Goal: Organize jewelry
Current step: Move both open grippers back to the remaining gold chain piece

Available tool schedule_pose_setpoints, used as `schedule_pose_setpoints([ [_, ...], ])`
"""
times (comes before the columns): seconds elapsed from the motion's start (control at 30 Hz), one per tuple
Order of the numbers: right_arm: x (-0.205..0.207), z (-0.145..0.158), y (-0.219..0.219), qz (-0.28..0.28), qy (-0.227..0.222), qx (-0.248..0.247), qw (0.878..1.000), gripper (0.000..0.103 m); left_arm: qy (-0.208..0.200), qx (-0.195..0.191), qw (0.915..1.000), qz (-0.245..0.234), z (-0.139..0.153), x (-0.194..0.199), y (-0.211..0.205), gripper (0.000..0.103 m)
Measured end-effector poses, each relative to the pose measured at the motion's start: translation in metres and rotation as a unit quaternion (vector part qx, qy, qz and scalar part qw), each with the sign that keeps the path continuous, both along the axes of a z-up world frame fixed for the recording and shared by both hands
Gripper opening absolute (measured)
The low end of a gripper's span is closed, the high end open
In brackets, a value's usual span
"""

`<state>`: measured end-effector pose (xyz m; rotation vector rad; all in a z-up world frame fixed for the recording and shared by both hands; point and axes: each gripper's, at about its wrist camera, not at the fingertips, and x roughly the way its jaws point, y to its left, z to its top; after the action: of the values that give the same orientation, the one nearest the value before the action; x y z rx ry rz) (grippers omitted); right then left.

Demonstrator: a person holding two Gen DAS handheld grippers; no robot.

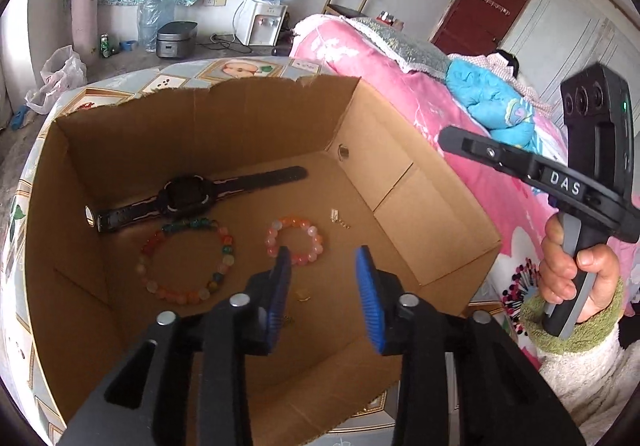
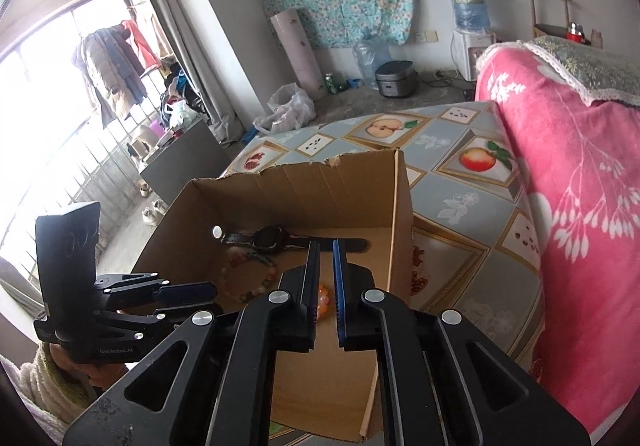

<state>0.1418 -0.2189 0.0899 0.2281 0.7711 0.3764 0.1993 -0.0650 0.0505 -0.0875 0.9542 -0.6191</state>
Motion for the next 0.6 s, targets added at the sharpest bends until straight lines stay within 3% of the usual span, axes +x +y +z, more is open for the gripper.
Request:
schedule_pose_setpoints([
  [0.3, -0.035, 0.016, -0.012, -0.026, -0.022, 0.008, 0.999, 0.022, -0.04, -0.023, 0.9981, 0.04, 0.033, -0.021, 0.026, 0.038],
  [0.6, -0.099, 0.022, -0.026, -0.036, -0.044, 0.022, 0.998, 0.025, -0.112, 0.0, 0.9914, 0.068, 0.062, -0.101, 0.068, 0.047],
])
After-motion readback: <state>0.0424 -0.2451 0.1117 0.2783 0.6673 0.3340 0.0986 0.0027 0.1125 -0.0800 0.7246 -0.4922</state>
